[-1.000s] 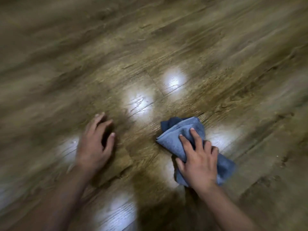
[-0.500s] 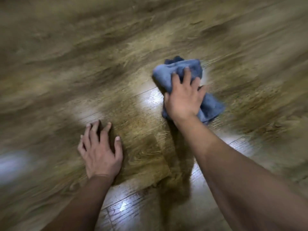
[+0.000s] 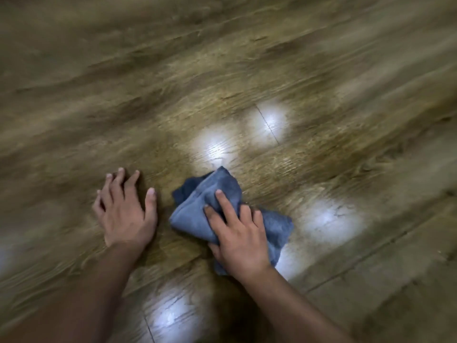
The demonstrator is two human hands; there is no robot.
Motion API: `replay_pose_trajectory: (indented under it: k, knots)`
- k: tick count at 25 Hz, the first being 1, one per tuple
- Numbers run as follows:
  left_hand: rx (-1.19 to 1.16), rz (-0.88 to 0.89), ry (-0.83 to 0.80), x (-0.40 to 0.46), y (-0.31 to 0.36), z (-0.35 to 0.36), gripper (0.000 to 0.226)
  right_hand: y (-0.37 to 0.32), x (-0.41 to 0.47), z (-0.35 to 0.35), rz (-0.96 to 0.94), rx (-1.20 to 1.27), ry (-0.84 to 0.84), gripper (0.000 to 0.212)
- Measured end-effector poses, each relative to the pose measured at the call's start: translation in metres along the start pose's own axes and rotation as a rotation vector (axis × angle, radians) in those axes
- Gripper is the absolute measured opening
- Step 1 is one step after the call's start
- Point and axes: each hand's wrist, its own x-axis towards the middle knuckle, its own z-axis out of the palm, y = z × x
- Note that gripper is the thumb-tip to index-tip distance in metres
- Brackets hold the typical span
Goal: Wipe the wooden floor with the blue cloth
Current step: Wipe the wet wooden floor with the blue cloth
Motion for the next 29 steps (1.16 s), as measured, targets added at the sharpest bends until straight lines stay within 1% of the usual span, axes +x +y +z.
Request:
replay_pose_trajectory:
  k: [2,4,5,6,7,8,10,12,15,17,19,21,23,26,29]
  knots:
    - [0.057,-0.050,-0.063,0.002,0.001,-0.005,0.071,0.032,-0.027,-0.008,0.042,-0.014,-0.035,0.067]
    - [0.071,-0.082,-0.097,0.002,0.014,-0.009,0.068,0.068,-0.050,-0.018,0.142,-0.022,-0.049,0.069]
    - [0.068,-0.049,-0.093,-0.001,0.028,-0.009,0.061,0.084,-0.060,-0.022,0.203,-0.023,-0.053,0.069]
    - [0.055,0.028,-0.091,-0.006,0.049,-0.007,0.054,0.100,-0.070,-0.025,0.259,-0.024,-0.058,0.070]
    - [0.030,0.132,-0.103,-0.015,0.075,-0.003,0.051,0.115,-0.080,-0.027,0.304,-0.028,-0.067,0.070]
    - [-0.002,0.228,-0.143,-0.024,0.104,0.003,0.053,0.129,-0.090,-0.029,0.343,-0.030,-0.077,0.071]
    - [-0.040,0.343,-0.304,-0.042,0.168,0.020,0.068,0.162,-0.110,-0.033,0.442,-0.034,-0.096,0.072]
    - [0.010,0.389,-0.475,-0.055,0.223,0.038,0.093,0.197,-0.128,-0.037,0.551,-0.058,-0.097,0.072]
    - [0.101,0.359,-0.679,-0.045,0.273,0.053,0.133,0.228,-0.142,-0.038,0.623,-0.080,-0.086,0.071]
    - [0.119,0.277,-0.745,-0.019,0.290,0.050,0.150,0.234,-0.142,-0.033,0.619,-0.082,-0.074,0.071]
    - [0.117,0.166,-0.800,0.014,0.299,0.039,0.161,0.234,-0.140,-0.028,0.628,-0.084,-0.065,0.071]
    - [0.169,0.125,-0.884,0.039,0.297,0.035,0.167,0.236,-0.136,-0.023,0.637,-0.098,-0.072,0.070]
    - [0.205,0.136,-0.969,0.050,0.298,0.035,0.167,0.243,-0.126,-0.019,0.643,-0.121,-0.063,0.071]
    - [0.231,0.151,-1.024,0.051,0.297,0.033,0.162,0.252,-0.090,-0.020,0.642,-0.119,-0.039,0.069]
    - [0.241,0.141,-1.025,0.052,0.299,0.036,0.160,0.275,-0.024,-0.021,0.636,-0.113,-0.025,0.068]
